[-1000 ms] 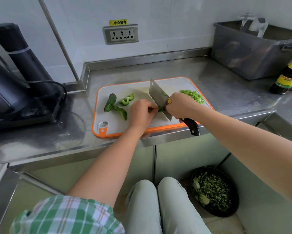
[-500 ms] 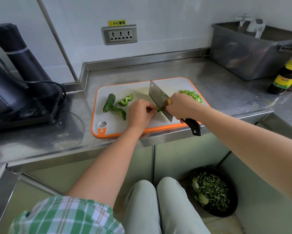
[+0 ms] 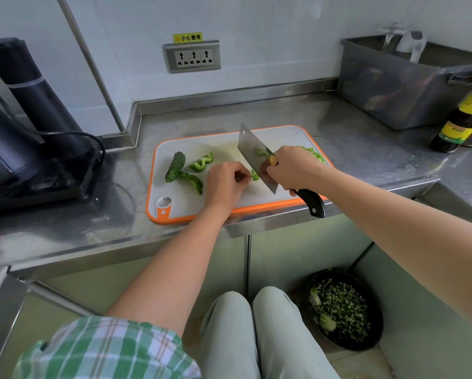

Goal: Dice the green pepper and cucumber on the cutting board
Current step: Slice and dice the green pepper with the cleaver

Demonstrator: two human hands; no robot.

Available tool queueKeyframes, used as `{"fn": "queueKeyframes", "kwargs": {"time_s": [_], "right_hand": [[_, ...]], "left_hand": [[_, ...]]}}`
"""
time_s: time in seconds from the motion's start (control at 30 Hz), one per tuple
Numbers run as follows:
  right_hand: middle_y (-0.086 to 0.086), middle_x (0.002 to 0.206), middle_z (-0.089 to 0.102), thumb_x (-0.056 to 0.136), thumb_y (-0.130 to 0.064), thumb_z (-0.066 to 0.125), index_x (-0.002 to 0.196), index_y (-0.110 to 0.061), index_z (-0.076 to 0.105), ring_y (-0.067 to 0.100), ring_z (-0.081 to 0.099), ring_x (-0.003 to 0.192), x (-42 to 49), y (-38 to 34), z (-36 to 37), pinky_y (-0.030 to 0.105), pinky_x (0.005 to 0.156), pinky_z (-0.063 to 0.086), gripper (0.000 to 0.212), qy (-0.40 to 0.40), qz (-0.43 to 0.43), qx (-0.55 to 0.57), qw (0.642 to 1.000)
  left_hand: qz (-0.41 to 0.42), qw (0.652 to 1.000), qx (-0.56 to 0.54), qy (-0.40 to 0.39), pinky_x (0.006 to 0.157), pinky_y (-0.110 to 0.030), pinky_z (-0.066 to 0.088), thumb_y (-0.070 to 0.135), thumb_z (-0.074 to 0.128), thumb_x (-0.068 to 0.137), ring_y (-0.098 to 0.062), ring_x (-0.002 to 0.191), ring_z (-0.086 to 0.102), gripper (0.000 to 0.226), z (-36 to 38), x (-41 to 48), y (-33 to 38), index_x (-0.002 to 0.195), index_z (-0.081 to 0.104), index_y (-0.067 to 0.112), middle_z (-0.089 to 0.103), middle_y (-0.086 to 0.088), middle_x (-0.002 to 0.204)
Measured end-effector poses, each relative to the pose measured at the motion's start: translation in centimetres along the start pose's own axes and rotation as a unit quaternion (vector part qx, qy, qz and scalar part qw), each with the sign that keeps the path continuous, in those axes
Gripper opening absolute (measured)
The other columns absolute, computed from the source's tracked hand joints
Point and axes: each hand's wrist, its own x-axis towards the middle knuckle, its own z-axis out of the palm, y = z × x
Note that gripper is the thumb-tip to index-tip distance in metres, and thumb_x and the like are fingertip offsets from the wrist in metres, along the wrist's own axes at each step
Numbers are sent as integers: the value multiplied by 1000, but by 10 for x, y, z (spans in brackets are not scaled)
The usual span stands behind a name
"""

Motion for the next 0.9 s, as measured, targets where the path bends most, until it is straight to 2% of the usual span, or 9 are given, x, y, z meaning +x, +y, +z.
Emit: {"fn": "queueKeyframes", "kwargs": {"time_s": [0.23,0.3,0.37,0.5,0.67,0.8,0.9], "right_hand": [[8,64,49,84,-9,45,68,-11,37,29,56,62,6,-3,18,25,49,40,18,8,3,-36,999],[9,64,53,84,-8,45,71,-9,43,29,60,59,9,-2,20,25,49,43,13,15,11,-13,1000],[9,60,57,85,-7,43,74,-5,48,26,59,46,9,0,18,24,45,43,12,22,16,14,1000],[11,58,57,87,-7,43,74,-3,47,23,54,37,3,0,5,21,40,40,15,16,18,35,999],[13,62,57,82,-3,43,71,-4,47,26,56,44,0,-6,4,24,44,45,12,-14,7,-4,1000],[12,61,56,78,-4,44,69,-6,46,27,58,51,7,-5,13,29,53,48,9,-13,8,-11,1000],[11,65,56,80,-7,46,72,-7,47,32,62,64,10,-4,21,29,56,49,8,8,17,-1,1000]], "left_hand": [[19,1000,15,-6,66,-31,51,8,74,74,-17,67,64,7,-1,0,0,77,78,13,74,-1,75],[22,999,25,-6,65,-31,51,8,74,74,-19,68,64,8,-2,0,0,78,79,13,74,-2,76],[26,999,31,-2,65,-31,52,8,73,74,-20,68,65,8,-2,-1,0,78,79,13,74,-3,76],[19,999,33,7,68,-31,53,8,71,74,-18,71,67,10,0,-1,1,79,78,14,75,-2,77],[18,999,31,0,66,-34,52,8,70,74,-21,69,66,10,-1,-1,1,77,78,14,74,-2,75],[20,999,32,-3,65,-37,52,8,72,73,-23,68,65,9,-2,0,2,75,78,14,73,-3,73],[23,999,29,0,65,-37,52,8,73,72,-24,67,64,8,-1,0,0,76,78,14,73,-4,73]]}}
